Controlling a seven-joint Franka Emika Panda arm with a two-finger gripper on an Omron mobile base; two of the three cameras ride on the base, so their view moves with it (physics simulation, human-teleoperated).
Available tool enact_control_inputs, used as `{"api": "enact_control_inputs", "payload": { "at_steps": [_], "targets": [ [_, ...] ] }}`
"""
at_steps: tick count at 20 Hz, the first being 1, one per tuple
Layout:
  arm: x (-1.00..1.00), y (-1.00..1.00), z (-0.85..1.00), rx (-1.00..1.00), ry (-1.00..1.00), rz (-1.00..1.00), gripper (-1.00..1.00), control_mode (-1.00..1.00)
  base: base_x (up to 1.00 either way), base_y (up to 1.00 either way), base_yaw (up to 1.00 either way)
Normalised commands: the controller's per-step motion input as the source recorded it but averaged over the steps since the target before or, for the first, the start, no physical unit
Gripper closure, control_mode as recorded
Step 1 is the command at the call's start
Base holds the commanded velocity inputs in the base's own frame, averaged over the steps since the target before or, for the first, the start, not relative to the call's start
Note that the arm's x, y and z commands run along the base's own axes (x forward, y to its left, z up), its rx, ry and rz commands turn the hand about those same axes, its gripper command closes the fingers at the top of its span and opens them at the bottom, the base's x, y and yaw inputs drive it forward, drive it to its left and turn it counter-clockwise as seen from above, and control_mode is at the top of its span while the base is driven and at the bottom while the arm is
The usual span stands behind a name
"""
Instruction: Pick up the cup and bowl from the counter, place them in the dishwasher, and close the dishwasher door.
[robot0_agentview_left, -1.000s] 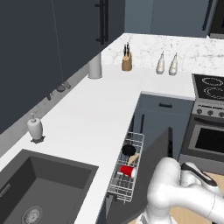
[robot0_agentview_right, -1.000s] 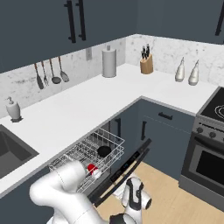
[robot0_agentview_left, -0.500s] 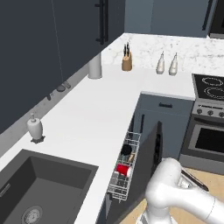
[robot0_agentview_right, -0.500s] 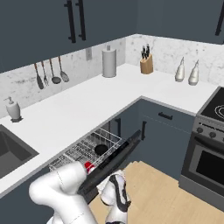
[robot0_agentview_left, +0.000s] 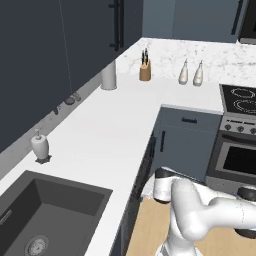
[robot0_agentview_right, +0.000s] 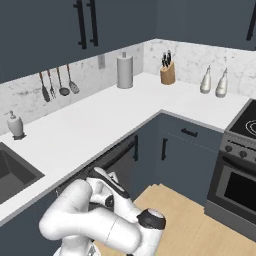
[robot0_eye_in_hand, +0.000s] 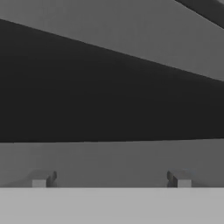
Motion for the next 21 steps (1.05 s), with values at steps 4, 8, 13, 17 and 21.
{"api": "enact_control_inputs", "payload": {
  "at_steps": [4,8,13,17,21],
  "targets": [
    [0.36,0.64,-0.05,0.01,-0.08,0.32,-1.00,-1.00,0.00,0.00,0.00],
    [0.12,0.43,-0.25,0.00,-0.08,0.26,-1.00,-1.00,0.00,0.00,0.00],
    [0.11,0.61,-0.48,0.02,-0.15,0.18,-1.00,-1.00,0.00,0.00,0.00],
    [0.09,0.81,-0.97,0.18,-0.13,0.12,-1.00,-1.00,0.00,0.00,0.00],
    [0.12,0.62,-1.00,0.33,-0.19,0.11,-1.00,-1.00,0.00,0.00,0.00]
  ]
}}
